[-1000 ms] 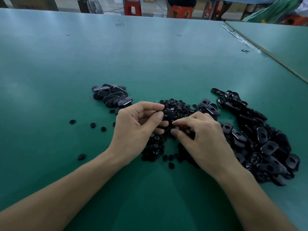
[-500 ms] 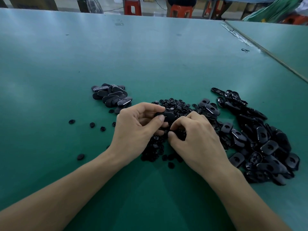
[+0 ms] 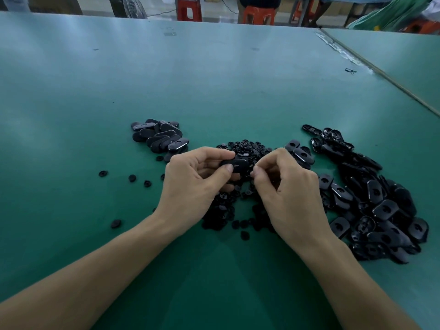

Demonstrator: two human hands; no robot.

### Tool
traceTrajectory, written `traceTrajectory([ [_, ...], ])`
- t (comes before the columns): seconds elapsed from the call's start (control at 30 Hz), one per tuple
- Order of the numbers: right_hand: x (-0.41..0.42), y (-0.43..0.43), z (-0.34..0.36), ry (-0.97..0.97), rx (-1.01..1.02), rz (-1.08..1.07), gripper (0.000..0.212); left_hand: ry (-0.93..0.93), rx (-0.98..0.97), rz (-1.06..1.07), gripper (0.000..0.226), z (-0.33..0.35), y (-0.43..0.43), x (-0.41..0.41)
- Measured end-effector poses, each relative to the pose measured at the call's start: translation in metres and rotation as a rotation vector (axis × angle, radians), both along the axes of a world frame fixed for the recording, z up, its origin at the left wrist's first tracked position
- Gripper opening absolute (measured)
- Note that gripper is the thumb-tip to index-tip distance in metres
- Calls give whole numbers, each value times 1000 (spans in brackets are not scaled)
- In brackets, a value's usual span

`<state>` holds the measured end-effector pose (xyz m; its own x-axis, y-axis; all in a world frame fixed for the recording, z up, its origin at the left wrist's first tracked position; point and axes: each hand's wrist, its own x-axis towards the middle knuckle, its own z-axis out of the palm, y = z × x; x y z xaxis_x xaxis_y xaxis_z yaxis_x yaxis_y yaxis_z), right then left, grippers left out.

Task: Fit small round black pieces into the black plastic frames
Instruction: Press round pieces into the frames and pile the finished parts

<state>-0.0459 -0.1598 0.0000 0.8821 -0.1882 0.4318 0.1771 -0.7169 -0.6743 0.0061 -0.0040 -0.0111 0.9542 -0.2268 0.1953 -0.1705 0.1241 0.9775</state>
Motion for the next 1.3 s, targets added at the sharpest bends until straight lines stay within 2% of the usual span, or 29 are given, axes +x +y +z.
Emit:
traceTrajectory([
  [0.2,0,-1,0,-38,170,17,20,-27,29,-8,25,0,0,-2],
  [0.87,1,1,2,-30,177,63,16,-78,128,-17,20,-1,-1,1],
  [1.3,-1,5,2,33,302,89,21,-89,132,-28,19,2,0,-1],
])
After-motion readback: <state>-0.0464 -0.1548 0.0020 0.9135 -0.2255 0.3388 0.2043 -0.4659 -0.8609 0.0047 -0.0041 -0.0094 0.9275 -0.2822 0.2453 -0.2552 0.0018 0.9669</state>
